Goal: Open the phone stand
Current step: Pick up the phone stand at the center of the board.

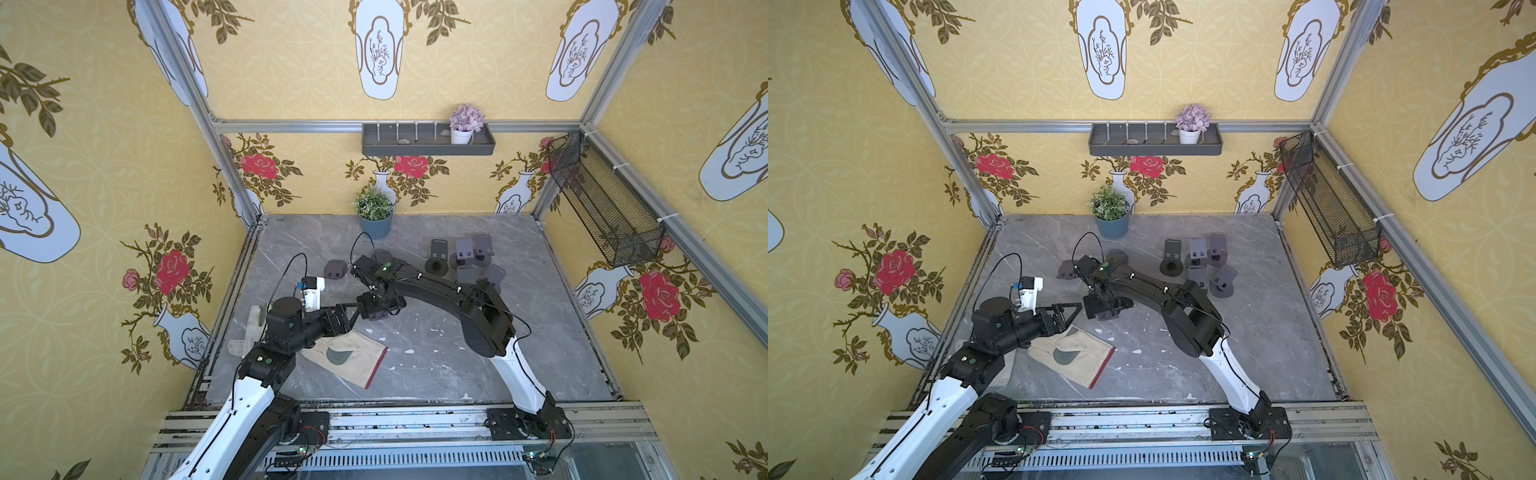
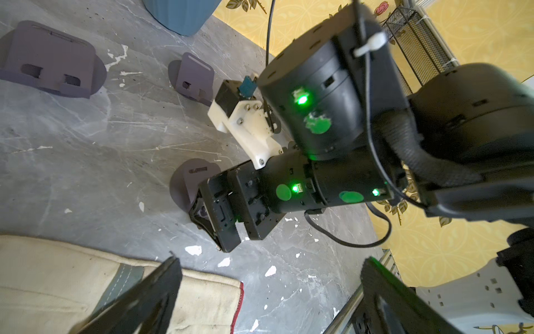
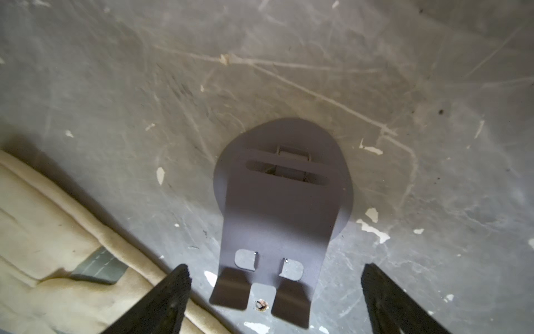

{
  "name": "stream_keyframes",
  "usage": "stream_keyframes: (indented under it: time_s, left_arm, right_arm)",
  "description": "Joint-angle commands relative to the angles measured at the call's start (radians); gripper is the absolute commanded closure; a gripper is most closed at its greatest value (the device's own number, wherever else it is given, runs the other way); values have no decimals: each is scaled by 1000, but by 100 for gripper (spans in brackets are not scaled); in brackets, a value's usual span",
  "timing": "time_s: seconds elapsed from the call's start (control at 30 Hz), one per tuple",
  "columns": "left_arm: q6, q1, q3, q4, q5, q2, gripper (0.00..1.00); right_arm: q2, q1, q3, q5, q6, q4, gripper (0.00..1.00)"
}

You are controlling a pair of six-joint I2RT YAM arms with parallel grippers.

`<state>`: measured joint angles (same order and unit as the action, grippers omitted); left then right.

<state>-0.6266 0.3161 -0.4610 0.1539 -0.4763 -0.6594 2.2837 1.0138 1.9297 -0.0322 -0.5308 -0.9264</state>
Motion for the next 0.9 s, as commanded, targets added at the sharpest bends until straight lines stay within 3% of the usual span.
stream_keyframes:
  time_s: [0.0,0.4,0.67,0.87]
  left_arm:
    - [-7,0,7,6,13,7,1]
    - [-12,1,5,7,1,4,1]
    - [-4,1,-5,-4,-8,-25,1]
    - [0,1,-19,-49,-12,-88,1]
  right_arm:
    - [6,10,-15,7,-21,-12,10]
    - [30,10,-27,25,-19,-5,25]
    - [33,4,-22,26,0,-3,48]
    - [-8,-17,-45,25,17,3,49]
